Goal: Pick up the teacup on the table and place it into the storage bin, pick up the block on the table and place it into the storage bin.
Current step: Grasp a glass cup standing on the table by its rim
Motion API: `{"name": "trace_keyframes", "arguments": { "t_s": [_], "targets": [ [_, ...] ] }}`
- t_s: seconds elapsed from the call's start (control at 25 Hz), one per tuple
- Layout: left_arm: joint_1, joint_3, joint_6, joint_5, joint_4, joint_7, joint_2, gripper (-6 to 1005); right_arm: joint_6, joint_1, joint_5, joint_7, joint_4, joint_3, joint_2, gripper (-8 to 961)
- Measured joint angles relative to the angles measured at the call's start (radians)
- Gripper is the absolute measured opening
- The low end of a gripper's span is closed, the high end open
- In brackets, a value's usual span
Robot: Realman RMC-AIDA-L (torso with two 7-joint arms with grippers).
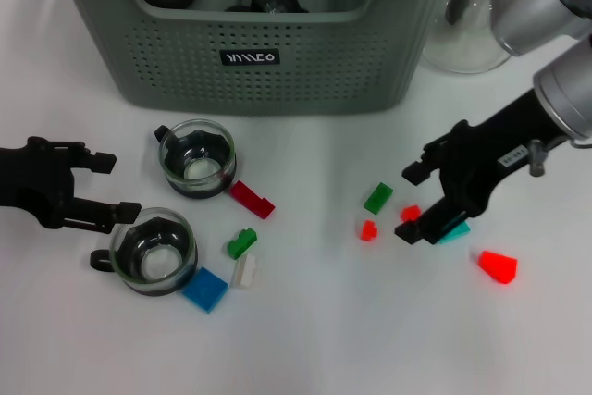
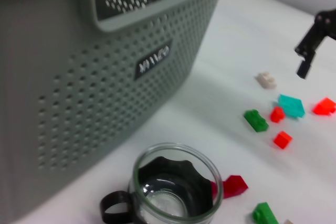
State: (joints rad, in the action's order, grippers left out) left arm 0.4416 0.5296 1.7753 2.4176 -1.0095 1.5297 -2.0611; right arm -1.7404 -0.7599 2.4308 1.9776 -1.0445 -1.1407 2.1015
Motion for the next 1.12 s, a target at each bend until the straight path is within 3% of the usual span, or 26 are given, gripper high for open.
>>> {"name": "trace_keyframes", "arguments": {
  "t_s": [0.28,0.4,0.56,0.76,1.12],
  "targets": [
    [0.040,0.071,0.127,0.021,-0.116,0.137,-0.002,877,0.013,-0.028,-0.025,0.047,0.004,-0.029,0.001,915],
    [0.044,0.150,0.153,0.030,-0.200,0.235,-0.009,875,0.015,-0.032,-0.028,0.058,0.001,-0.030,0.001,915],
    [0.045,0.283,0.145,0.093,-0.293,0.359,-0.037,870,0.021,-0.038,-0.030,0.066,0.006,-0.031,0.002,915],
    [0.070,0.384,0.094,0.249,-0.339,0.421,-0.103,854,0.032,-0.039,-0.052,0.067,0.006,-0.036,0.002,915],
    [0.066,0.437,0.002,0.279,-0.314,0.463,-0.106,826,0.041,-0.039,-0.064,0.063,0.017,-0.036,0.002,915]
  ]
}}
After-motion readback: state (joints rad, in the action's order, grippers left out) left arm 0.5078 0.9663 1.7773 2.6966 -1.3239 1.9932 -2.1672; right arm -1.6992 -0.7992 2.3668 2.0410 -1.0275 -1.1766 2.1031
